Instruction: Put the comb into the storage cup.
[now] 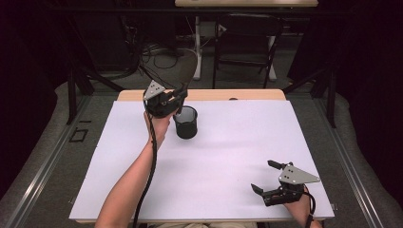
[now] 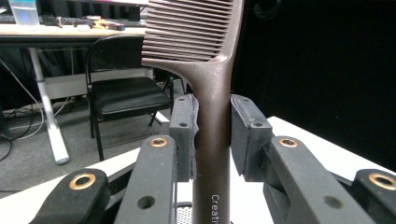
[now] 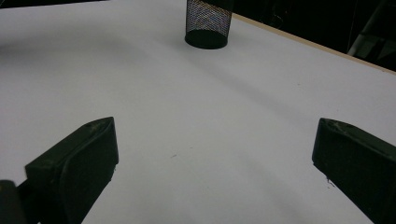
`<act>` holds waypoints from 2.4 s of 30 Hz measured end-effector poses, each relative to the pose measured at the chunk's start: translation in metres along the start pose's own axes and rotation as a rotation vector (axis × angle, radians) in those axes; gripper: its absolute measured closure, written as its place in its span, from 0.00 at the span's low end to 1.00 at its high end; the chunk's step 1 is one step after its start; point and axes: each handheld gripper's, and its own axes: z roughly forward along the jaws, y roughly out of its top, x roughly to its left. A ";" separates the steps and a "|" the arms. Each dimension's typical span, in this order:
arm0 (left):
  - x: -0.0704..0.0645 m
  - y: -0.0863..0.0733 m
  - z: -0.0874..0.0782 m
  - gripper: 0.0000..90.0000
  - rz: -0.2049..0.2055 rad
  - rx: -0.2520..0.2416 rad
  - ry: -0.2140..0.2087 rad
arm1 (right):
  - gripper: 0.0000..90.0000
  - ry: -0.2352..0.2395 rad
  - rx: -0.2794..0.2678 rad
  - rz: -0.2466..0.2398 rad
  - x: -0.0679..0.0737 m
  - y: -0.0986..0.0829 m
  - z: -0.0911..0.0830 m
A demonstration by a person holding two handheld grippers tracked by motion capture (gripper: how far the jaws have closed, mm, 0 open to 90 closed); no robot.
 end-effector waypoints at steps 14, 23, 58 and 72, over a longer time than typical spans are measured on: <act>0.001 -0.007 0.009 0.80 0.005 -0.031 0.018 | 0.00 0.001 0.000 0.000 0.000 0.000 -0.001; 0.002 -0.012 0.014 0.80 0.019 -0.056 0.029 | 0.00 0.004 0.000 0.002 0.000 0.000 0.000; 0.005 -0.033 0.024 0.80 0.018 -0.039 0.039 | 0.00 0.002 0.002 0.000 0.000 0.000 0.000; 0.006 -0.041 0.024 0.80 -0.001 -0.027 0.044 | 0.00 0.001 0.003 -0.001 0.000 0.000 -0.001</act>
